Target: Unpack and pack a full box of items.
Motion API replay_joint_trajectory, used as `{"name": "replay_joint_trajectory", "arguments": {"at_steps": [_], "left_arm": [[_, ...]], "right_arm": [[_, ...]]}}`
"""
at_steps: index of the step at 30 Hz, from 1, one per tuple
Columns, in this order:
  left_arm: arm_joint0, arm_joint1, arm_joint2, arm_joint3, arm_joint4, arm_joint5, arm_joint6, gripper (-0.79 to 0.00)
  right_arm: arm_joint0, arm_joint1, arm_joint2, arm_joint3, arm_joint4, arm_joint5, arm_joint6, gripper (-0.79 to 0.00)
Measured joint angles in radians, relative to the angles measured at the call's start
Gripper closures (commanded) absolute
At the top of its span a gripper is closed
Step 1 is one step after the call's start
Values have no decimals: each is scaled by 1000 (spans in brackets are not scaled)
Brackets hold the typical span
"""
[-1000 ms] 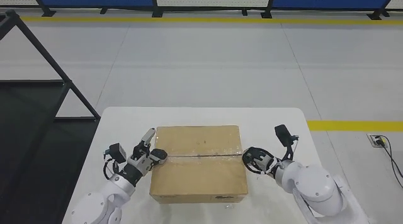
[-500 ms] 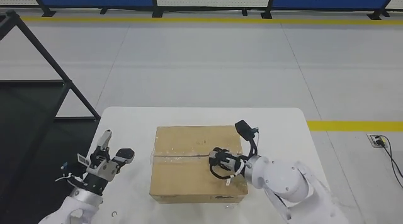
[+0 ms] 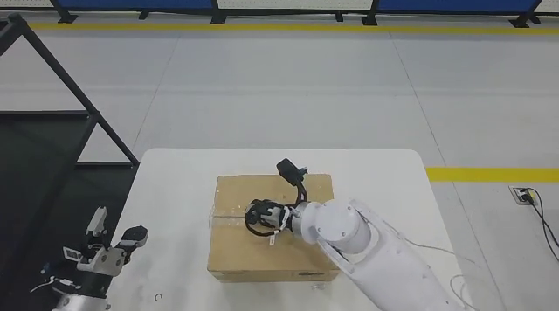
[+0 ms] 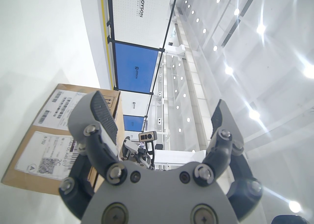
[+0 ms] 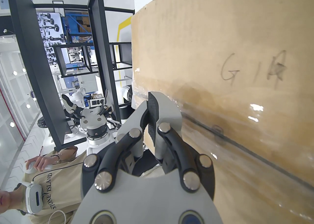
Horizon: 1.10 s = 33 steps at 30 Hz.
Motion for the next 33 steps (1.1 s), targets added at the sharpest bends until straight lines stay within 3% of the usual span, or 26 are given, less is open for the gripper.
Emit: {"name": "replay_joint_trajectory", "arguments": {"at_steps": [19, 26, 33], "left_arm": [[-2, 0, 9, 7, 6, 12, -9, -785], [-2, 0, 9, 7, 6, 12, -9, -785], [-2, 0, 9, 7, 6, 12, -9, -785]], "right_arm": [[84, -91, -80, 186, 51, -59, 14, 0], [33, -74, -27, 139, 11, -46, -2, 0], [-75, -22, 96, 24, -67, 0, 6, 0]]}}
